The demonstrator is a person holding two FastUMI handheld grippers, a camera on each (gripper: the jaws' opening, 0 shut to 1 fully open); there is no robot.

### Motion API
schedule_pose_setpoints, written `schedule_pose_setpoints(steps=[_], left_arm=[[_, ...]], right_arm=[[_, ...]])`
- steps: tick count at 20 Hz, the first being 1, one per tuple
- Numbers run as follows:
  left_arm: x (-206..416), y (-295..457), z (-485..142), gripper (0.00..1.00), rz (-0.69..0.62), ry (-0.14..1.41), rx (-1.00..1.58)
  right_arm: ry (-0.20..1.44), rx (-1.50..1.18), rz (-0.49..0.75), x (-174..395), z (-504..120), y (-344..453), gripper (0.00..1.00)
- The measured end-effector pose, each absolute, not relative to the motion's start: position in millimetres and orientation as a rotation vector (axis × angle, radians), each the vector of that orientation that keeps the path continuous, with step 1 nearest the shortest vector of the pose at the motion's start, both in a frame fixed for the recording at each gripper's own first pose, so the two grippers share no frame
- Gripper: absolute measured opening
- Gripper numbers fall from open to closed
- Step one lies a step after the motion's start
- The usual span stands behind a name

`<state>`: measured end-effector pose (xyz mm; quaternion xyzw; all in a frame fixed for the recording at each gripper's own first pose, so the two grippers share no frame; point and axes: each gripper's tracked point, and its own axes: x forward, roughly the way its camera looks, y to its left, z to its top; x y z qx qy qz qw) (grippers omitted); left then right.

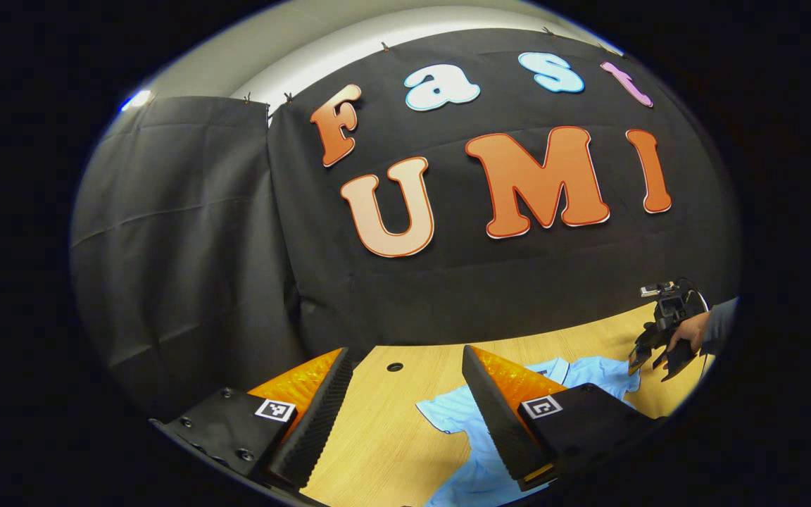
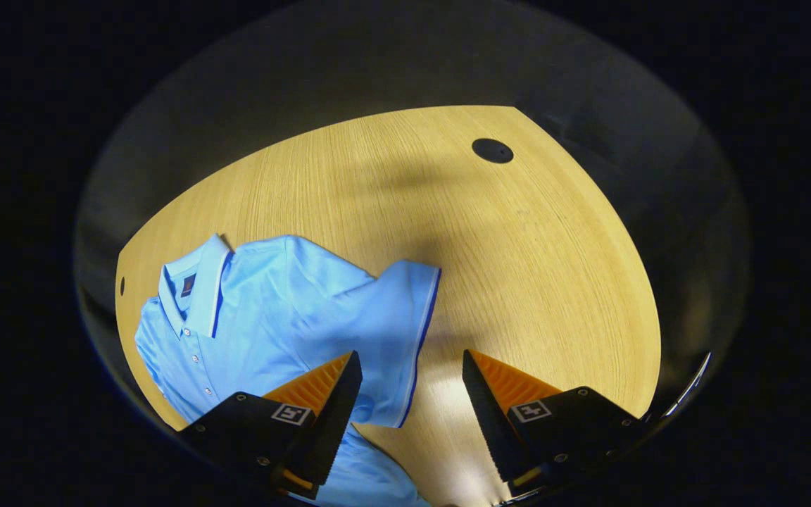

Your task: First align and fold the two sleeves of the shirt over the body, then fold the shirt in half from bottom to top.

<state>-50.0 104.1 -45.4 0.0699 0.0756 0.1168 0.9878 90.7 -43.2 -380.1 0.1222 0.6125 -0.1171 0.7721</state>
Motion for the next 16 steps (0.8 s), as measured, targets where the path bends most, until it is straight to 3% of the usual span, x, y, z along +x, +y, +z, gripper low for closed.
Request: schedule_pose_setpoints(steps=[3,5,8,9,12,16], left_arm=[[-47.9,107.1,-46.1,1.0,0.243,0.162,0.154],[-48.6,109.3,-48.9,1.0,0.251,0.172,0.152],[-54.5,115.3,-58.0,1.0,0.268,0.194,0.153],[-56.1,117.7,-58.4,1.0,0.275,0.2,0.152],[-61.6,124.3,-63.3,1.0,0.293,0.211,0.138],[-70.3,133.9,-73.4,1.0,0.317,0.223,0.1]], right_arm=[[1.379,0.265,-0.276,82.0,-391.1,-45.0,0.77],[1.386,0.244,-0.286,82.5,-395.6,-46.1,0.75],[1.42,0.296,-0.314,81.5,-395.8,-37.1,0.53],[1.427,0.309,-0.327,81.8,-397.4,-35.9,0.51],[1.435,0.382,-0.367,82.3,-396.2,-39.5,0.18],[1.391,0.681,-0.322,88.1,-385.3,-15.3,0.08]])
